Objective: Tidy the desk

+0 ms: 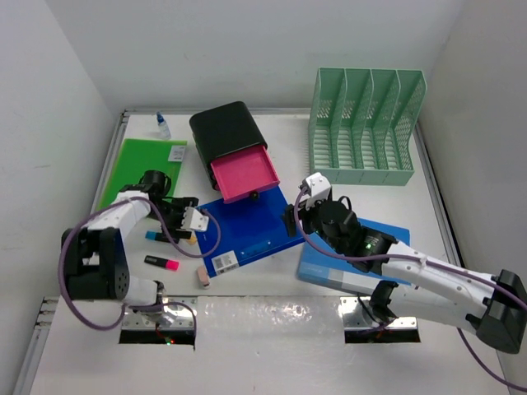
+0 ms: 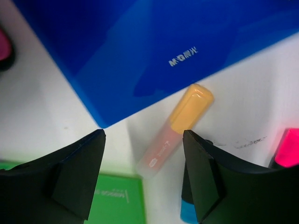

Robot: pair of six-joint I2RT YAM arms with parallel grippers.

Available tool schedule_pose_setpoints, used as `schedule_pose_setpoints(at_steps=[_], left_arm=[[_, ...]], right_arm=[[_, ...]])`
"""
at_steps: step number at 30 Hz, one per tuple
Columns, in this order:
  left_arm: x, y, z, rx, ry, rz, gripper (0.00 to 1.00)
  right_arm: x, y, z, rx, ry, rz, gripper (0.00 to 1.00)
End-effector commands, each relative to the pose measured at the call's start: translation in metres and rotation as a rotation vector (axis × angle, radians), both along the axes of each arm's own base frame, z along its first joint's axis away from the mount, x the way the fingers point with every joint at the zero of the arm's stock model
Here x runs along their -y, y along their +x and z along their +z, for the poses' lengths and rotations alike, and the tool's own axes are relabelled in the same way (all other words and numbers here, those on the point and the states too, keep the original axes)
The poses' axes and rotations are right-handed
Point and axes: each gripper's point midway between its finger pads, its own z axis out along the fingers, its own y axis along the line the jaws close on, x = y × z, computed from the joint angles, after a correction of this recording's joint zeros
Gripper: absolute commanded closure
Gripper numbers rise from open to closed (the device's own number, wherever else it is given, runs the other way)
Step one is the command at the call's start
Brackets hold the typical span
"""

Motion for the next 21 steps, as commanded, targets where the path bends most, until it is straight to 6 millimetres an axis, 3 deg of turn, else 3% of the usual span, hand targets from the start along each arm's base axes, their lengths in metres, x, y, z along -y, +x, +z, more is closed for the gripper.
schedule_pose_setpoints(at_steps=[1,13,21], left_arm=[[-0.004,0.006,0.0,-0.014,0.022,-0.046,0.35],[0.005,-0.022,-0.033,-0.279,0.081,-0.043,0.4],[0.006,-0.022,-0.049,-0.297,0.094,-0.039,0.6]], right_arm=[[0.014,0.003,0.002,0.04,-0.031,-0.047,0.16],[0.015,0.006,-0.006,0.019,-0.065,-0.063,0.16],[0.014,0.007,-0.006,0.009,-0.083,-0.065,0.16]])
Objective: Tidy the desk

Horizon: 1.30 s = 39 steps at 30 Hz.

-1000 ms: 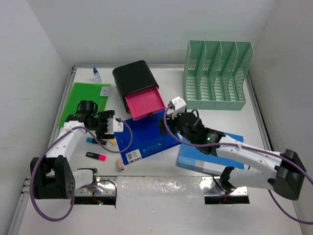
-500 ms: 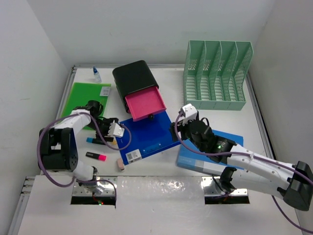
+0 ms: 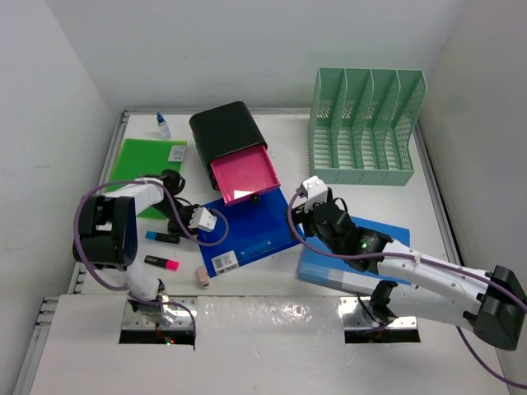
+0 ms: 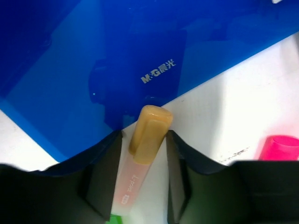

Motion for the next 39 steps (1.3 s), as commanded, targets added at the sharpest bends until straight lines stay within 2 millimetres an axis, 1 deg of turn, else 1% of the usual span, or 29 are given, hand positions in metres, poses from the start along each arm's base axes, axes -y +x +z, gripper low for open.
schedule_pose_setpoints(at_steps=[1,3,6,8,9,11,12,13,14,16,17,18,20,21,22,23,25,26,27,28,29,30,31,32,34,35,37,38,39], left_arm=[[0.003,-0.004,-0.007,0.01,-0.003,-0.012,0.64],[0.006,-0.003,-0.004,0.027,-0.021,-0.015,0.67],[0.012,0.006,0.007,0.082,-0.053,-0.015,0.71],[0.017,0.013,0.02,0.131,-0.082,-0.016,0.75],[0.023,0.017,0.026,0.149,-0.116,-0.013,0.76],[0.029,0.027,0.041,0.178,-0.152,0.02,0.85],[0.034,0.028,0.046,0.171,-0.179,0.032,0.89],[0.036,0.032,0.054,0.183,-0.192,0.041,0.94],[0.037,0.032,0.057,0.182,-0.2,0.046,0.96],[0.04,0.033,0.067,0.188,-0.22,0.066,1.0],[0.041,0.029,0.071,0.169,-0.224,0.078,1.0],[0.041,0.032,0.081,0.186,-0.226,0.083,1.0],[0.041,0.034,0.094,0.188,-0.228,0.116,1.0],[0.041,0.042,0.112,0.212,-0.238,0.164,1.0],[0.043,0.046,0.123,0.224,-0.25,0.189,1.0],[0.049,0.052,0.149,0.245,-0.298,0.241,1.0],[0.059,0.056,0.181,0.257,-0.379,0.288,1.0],[0.072,0.055,0.203,0.247,-0.471,0.308,1.0],[0.086,0.059,0.236,0.254,-0.558,0.389,1.0],[0.098,0.06,0.25,0.251,-0.608,0.425,1.0],[0.12,0.069,0.273,0.332,-0.661,0.427,1.0],[0.131,0.067,0.285,0.257,-0.712,0.518,1.0],[0.143,0.082,0.297,0.224,-0.755,0.625,1.0],[0.145,0.092,0.299,0.239,-0.76,0.68,1.0],[0.148,0.109,0.297,0.31,-0.75,0.722,1.0],[0.15,0.124,0.291,0.395,-0.732,0.753,1.0],[0.157,0.132,0.281,0.437,-0.713,0.741,1.0],[0.163,0.141,0.272,0.443,-0.689,0.755,1.0],[0.166,0.145,0.268,0.428,-0.678,0.755,1.0]], right_arm=[[-0.004,0.007,0.022,0.044,0.031,-0.018,0.16],[-0.003,0.007,0.021,0.045,0.031,-0.023,0.16],[-0.002,0.008,0.02,0.044,0.025,-0.025,0.15],[-0.002,0.008,0.02,0.045,0.028,-0.027,0.15],[-0.002,0.009,0.02,0.045,0.029,-0.029,0.15],[-0.004,0.009,0.019,0.039,0.029,-0.028,0.15],[-0.005,0.008,0.018,0.034,0.03,-0.025,0.15],[-0.005,0.008,0.018,0.032,0.031,-0.023,0.15],[-0.006,0.008,0.018,0.032,0.035,-0.022,0.15],[-0.005,0.007,0.018,0.032,0.037,-0.025,0.16],[-0.004,0.007,0.019,0.031,0.038,-0.026,0.15],[-0.003,0.006,0.019,0.03,0.04,-0.026,0.15],[-0.001,0.005,0.021,0.032,0.05,-0.028,0.15],[-0.001,0.004,0.022,0.035,0.054,-0.027,0.15],[0.0,0.004,0.022,0.036,0.055,-0.028,0.15],[0.001,0.004,0.024,0.042,0.061,-0.034,0.15],[0.004,0.004,0.023,0.047,0.056,-0.041,0.15],[0.006,0.004,0.022,0.049,0.053,-0.051,0.15],[0.008,0.004,0.021,0.05,0.049,-0.057,0.15],[0.009,0.005,0.021,0.05,0.047,-0.061,0.16],[0.009,0.005,0.02,0.05,0.045,-0.064,0.16],[0.009,0.005,0.019,0.049,0.044,-0.068,0.16],[0.009,0.006,0.02,0.05,0.045,-0.069,0.16],[0.008,0.006,0.021,0.051,0.049,-0.069,0.16],[0.006,0.005,0.021,0.045,0.058,-0.06,0.16],[0.005,0.004,0.022,0.044,0.063,-0.056,0.16],[0.004,0.003,0.023,0.041,0.076,-0.048,0.16],[0.004,0.003,0.023,0.04,0.076,-0.05,0.16],[0.004,0.002,0.022,0.037,0.08,-0.052,0.16]])
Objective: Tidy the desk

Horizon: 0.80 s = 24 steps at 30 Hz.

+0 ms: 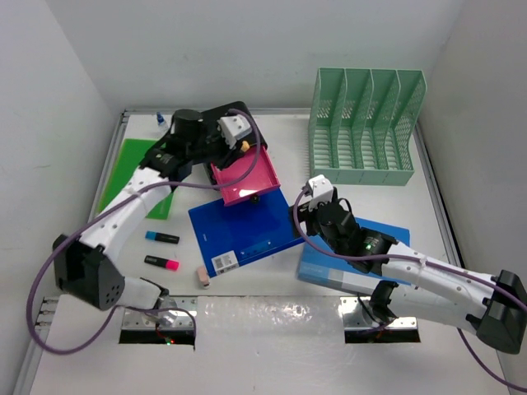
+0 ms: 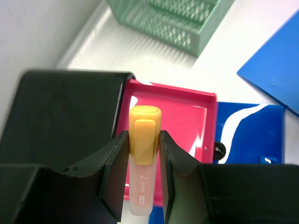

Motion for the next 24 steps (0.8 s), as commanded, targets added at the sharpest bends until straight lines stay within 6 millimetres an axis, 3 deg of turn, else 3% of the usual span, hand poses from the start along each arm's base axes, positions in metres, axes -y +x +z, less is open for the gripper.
schedule_pose_setpoints(at_steps=[1,3,9,11,14,15,17,18,20,23,24], left_arm=[[0.005,0.035,-0.011,-0.017,-0.02,0.14,1.0],[0.009,0.044,-0.014,-0.018,-0.013,0.132,0.99],[0.031,0.047,-0.023,-0.002,-0.036,0.067,0.9],[0.032,0.05,-0.031,-0.015,-0.024,0.07,0.67],[0.028,0.049,-0.034,-0.026,-0.006,0.085,0.46],[0.026,0.047,-0.032,-0.027,-0.005,0.086,0.45],[0.023,0.039,-0.013,-0.005,-0.017,0.087,0.24],[0.018,0.032,0.009,0.024,-0.033,0.097,0.12],[0.005,0.02,0.047,0.083,-0.03,0.119,0.1],[-0.019,0.003,0.07,0.146,0.067,0.13,0.08],[-0.043,-0.01,0.072,0.178,0.175,0.117,0.07]], right_arm=[[-0.003,0.0,0.012,0.016,0.061,-0.009,0.16],[-0.003,-0.001,0.011,0.014,0.067,-0.008,0.16],[0.0,-0.002,0.009,0.014,0.061,-0.013,0.16],[0.002,-0.002,0.008,0.013,0.054,-0.015,0.16],[0.005,-0.004,0.009,0.012,0.051,-0.018,0.16],[0.005,-0.004,0.011,0.017,0.056,-0.019,0.16],[0.007,-0.005,0.013,0.021,0.062,-0.019,0.16],[0.007,-0.005,0.014,0.024,0.063,-0.02,0.16],[0.008,-0.005,0.015,0.028,0.067,-0.019,0.16],[0.009,-0.007,0.014,0.023,0.062,-0.013,0.16],[0.009,-0.007,0.013,0.02,0.06,-0.011,0.16]])
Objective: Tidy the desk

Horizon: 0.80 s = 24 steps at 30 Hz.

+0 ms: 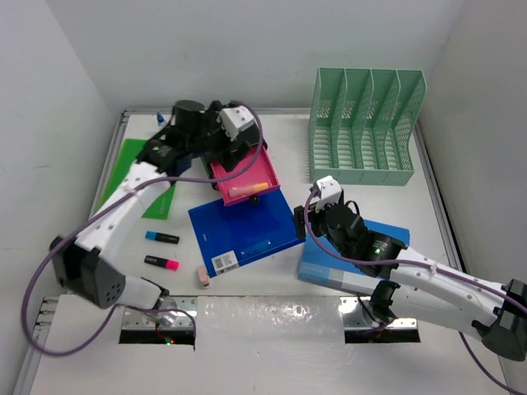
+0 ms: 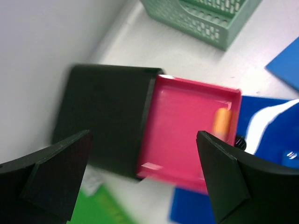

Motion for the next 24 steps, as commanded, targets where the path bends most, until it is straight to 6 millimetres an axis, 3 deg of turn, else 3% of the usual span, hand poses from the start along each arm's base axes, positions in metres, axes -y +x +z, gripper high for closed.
schedule_pose_setpoints(at_steps=[1,2,4,5,7,8,10,11,14,21,24], left_arm=[[-0.053,-0.036,0.066,0.18,0.167,-0.018,0.07],[-0.084,-0.047,0.05,0.138,0.29,-0.035,0.07],[-0.118,-0.063,0.024,0.055,0.403,-0.067,0.08],[-0.148,-0.081,-0.006,-0.075,0.467,-0.051,0.08],[-0.175,-0.096,-0.038,-0.161,0.565,-0.089,0.09],[-0.195,-0.117,-0.073,-0.291,0.593,-0.092,0.1],[-0.211,-0.134,-0.101,-0.354,0.647,-0.163,0.12],[-0.22,-0.146,-0.125,-0.422,0.654,-0.172,0.12],[-0.225,-0.144,-0.162,-0.455,0.657,-0.195,0.13],[-0.227,-0.13,-0.223,-0.558,0.65,-0.254,0.2],[-0.227,-0.131,-0.24,-0.574,0.655,-0.27,0.2]], right_arm=[[0.001,-0.001,0.0,0.004,0.01,0.001,0.15],[0.0,-0.002,0.0,0.004,0.012,0.005,0.15],[0.0,-0.002,-0.002,0.004,0.006,0.01,0.15],[-0.002,-0.003,-0.003,0.002,0.007,0.019,0.15],[-0.003,-0.003,-0.003,0.002,0.004,0.027,0.15],[-0.004,-0.003,-0.003,0.002,0.003,0.032,0.15],[-0.005,-0.004,-0.003,0.0,0.003,0.045,0.15],[-0.006,-0.004,-0.002,0.001,0.003,0.05,0.15],[-0.007,-0.006,-0.001,-0.003,0.004,0.058,0.15],[-0.005,-0.007,-0.006,-0.012,0.0,0.055,0.15],[-0.003,-0.007,-0.008,-0.012,-0.002,0.05,0.15]])
